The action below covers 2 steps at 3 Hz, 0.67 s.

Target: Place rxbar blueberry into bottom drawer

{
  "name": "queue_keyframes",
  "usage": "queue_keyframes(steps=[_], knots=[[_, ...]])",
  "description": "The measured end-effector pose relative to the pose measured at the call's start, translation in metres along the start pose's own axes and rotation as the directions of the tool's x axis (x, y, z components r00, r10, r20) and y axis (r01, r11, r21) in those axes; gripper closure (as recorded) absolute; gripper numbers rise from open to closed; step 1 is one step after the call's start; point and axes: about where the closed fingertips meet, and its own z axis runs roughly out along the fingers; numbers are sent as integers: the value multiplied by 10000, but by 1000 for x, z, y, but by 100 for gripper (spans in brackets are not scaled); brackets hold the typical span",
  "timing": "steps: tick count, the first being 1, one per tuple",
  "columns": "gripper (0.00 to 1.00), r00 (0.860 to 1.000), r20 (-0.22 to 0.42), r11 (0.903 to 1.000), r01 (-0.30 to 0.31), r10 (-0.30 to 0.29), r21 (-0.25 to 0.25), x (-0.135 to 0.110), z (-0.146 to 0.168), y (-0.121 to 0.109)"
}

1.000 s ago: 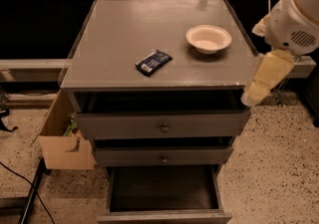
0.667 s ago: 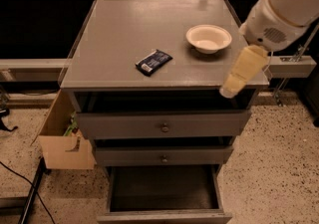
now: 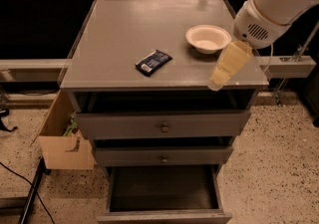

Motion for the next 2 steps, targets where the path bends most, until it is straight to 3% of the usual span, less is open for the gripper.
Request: queue_keyframes(steps=[1, 2], knots=[[0, 9997, -86, 9995, -226, 228, 232, -6, 3, -1], [0, 9970, 223, 9958, -746, 735, 522, -31, 26, -11]])
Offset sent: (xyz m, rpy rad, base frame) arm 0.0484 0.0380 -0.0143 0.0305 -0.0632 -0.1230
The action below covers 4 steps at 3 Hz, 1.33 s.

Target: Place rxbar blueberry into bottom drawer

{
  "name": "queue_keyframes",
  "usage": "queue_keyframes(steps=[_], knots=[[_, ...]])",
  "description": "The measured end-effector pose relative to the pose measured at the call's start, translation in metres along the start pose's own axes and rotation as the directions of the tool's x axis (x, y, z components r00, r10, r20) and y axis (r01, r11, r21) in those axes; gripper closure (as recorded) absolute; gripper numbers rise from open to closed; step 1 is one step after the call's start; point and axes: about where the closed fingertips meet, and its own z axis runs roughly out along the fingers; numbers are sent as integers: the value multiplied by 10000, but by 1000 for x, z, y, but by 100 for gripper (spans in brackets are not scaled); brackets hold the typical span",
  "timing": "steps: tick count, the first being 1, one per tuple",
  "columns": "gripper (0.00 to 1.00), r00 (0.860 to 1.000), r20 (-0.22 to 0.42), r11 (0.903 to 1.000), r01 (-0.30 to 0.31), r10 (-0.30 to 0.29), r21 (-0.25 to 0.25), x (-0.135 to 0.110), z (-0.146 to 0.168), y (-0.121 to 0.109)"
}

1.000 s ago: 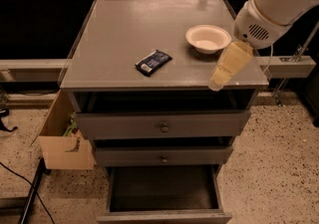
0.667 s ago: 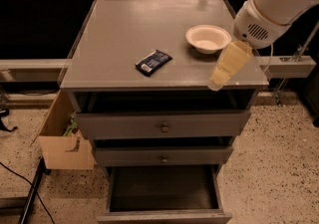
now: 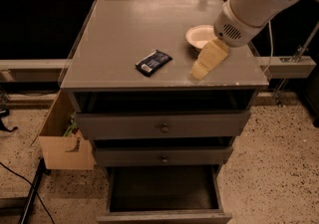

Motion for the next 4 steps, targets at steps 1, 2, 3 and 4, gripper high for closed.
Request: queue_keyframes(steps=[1, 2, 3, 4], knots=[[0, 9959, 537, 9973, -732, 734, -64, -19, 27, -4], [0, 9834, 1278, 9917, -1270, 1288, -220, -32, 44, -6], [0, 9497, 2744, 9881, -1533, 1508, -124, -53, 57, -8], [0, 9484, 2799, 9884, -1510, 1489, -142, -56, 60, -8]])
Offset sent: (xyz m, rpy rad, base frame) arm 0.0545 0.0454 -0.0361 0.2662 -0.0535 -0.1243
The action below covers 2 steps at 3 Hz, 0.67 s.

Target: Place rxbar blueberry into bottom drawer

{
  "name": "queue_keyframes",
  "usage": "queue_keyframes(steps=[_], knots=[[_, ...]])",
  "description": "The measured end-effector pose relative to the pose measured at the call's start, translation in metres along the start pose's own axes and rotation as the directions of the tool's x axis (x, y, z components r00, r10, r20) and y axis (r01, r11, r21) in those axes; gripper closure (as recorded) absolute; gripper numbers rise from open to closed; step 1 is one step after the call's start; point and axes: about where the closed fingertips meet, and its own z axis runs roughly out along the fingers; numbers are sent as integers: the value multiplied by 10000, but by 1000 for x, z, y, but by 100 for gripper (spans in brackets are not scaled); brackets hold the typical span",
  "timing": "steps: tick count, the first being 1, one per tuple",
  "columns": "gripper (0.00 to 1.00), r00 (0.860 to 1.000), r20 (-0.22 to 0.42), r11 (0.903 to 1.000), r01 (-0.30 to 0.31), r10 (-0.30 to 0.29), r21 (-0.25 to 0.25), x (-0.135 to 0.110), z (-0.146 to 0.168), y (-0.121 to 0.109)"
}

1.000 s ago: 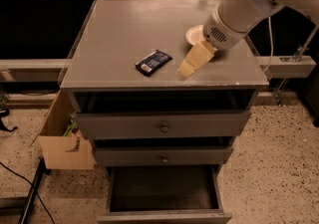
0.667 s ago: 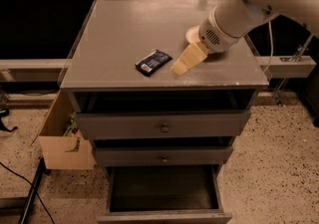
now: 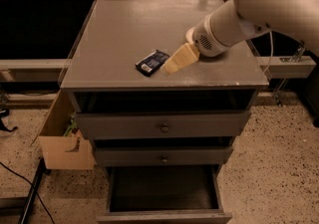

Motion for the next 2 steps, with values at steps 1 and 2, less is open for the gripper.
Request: queue_keyframes(steps=[1, 2], knots=[[0, 9998, 175, 9999, 22, -20, -102, -5, 11, 1], [0, 9994, 354, 9994, 21, -8, -345, -13, 29, 4]])
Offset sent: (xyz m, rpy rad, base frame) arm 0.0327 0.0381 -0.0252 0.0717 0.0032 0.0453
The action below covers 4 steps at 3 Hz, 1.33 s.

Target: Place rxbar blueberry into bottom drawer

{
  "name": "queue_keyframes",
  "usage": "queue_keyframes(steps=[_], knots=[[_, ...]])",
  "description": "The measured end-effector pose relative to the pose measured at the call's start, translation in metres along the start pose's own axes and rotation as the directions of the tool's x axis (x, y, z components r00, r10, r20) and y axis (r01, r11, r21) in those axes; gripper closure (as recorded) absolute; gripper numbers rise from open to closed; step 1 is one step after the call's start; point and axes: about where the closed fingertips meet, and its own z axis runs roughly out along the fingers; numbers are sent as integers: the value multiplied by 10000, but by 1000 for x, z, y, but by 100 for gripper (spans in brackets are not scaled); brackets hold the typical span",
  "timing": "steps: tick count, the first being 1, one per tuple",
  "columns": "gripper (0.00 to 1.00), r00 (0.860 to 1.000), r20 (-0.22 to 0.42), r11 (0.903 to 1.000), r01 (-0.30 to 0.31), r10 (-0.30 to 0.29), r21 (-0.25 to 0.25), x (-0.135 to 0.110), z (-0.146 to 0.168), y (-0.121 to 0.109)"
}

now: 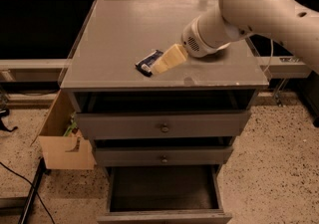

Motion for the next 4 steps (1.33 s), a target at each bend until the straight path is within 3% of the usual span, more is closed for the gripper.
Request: queue_keyframes(steps=[1, 4], knots=[[0, 9990, 388, 9989, 247, -232, -393, -20, 70, 13], [0, 10000, -64, 9981, -47, 43, -608, -15, 98, 18]])
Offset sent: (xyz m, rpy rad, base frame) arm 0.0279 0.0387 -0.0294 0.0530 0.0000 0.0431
